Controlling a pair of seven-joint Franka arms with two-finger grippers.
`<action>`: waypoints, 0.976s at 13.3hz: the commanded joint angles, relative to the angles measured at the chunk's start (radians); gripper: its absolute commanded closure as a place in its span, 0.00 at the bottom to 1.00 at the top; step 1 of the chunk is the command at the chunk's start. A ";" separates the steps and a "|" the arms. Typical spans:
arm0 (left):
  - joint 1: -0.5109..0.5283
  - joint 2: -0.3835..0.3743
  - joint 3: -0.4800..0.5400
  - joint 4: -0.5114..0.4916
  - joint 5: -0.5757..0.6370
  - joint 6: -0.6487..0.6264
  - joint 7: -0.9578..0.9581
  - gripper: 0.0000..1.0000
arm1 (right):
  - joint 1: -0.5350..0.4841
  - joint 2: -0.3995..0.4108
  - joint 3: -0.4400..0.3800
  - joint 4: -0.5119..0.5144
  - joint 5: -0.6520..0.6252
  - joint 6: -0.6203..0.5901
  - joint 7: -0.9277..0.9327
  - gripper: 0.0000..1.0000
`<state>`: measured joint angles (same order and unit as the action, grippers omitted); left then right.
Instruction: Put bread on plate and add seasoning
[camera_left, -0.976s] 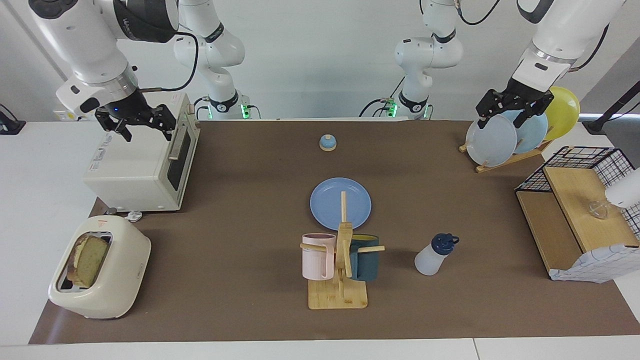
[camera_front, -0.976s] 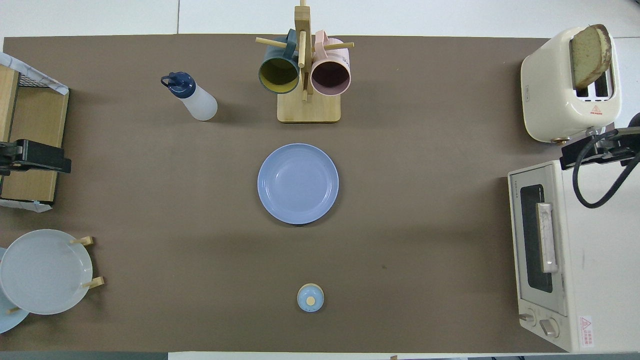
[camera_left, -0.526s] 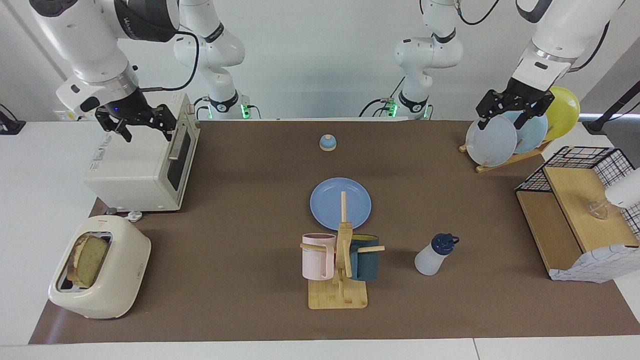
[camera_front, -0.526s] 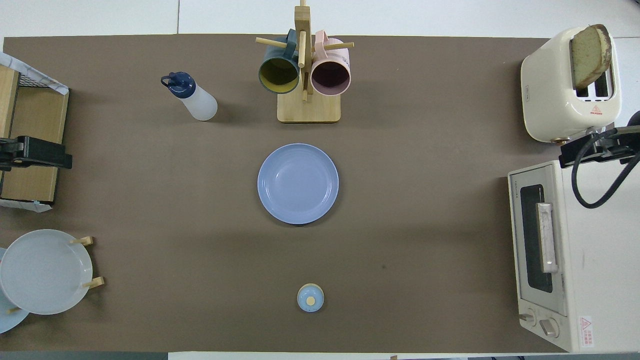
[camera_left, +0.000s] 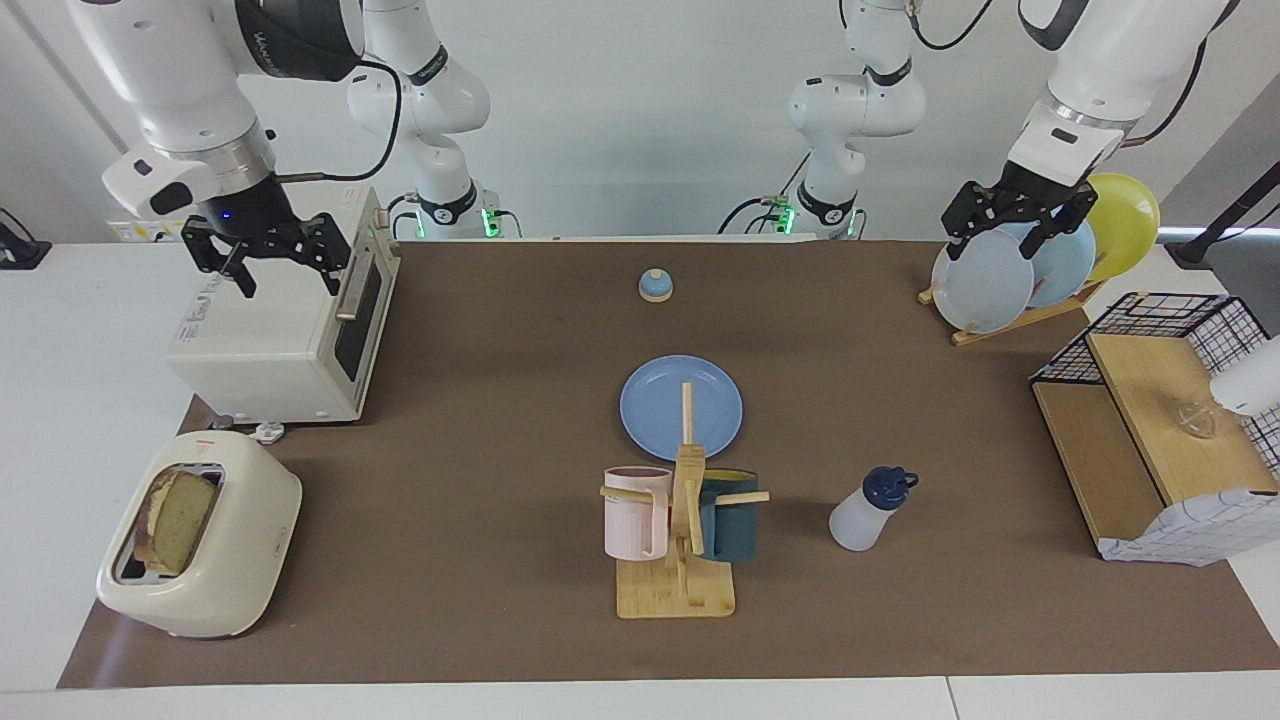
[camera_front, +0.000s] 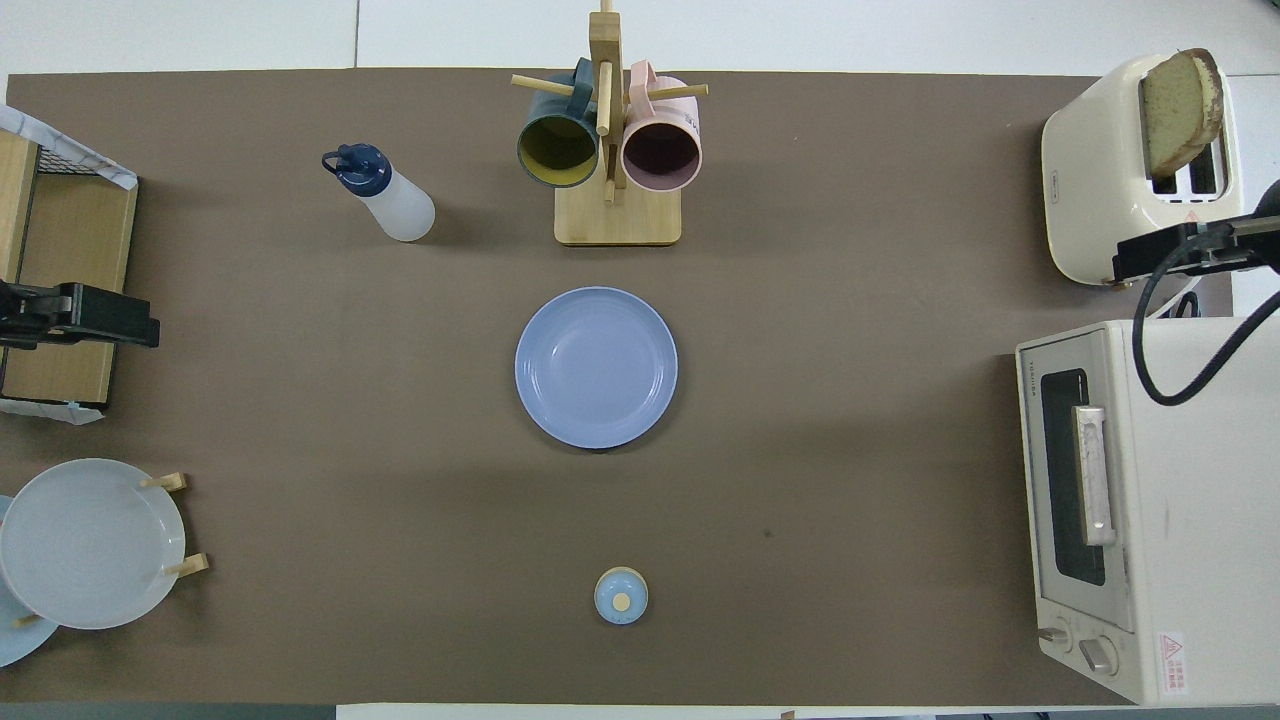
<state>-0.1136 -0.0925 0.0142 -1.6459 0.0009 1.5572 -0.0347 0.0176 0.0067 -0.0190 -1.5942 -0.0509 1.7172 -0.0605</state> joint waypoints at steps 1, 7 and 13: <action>-0.011 -0.059 0.001 -0.101 0.019 0.068 -0.016 0.00 | -0.005 -0.002 0.002 -0.021 -0.009 0.117 -0.034 0.00; -0.092 -0.156 -0.005 -0.371 0.018 0.401 -0.016 0.00 | -0.045 0.041 -0.001 -0.104 -0.009 0.393 -0.104 0.00; -0.141 -0.190 -0.005 -0.570 0.018 0.677 -0.095 0.00 | -0.096 0.182 -0.006 -0.095 -0.136 0.602 -0.105 0.01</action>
<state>-0.2270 -0.2303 0.0030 -2.1085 0.0012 2.1201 -0.0691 -0.0556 0.1633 -0.0334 -1.6916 -0.1552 2.2775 -0.1465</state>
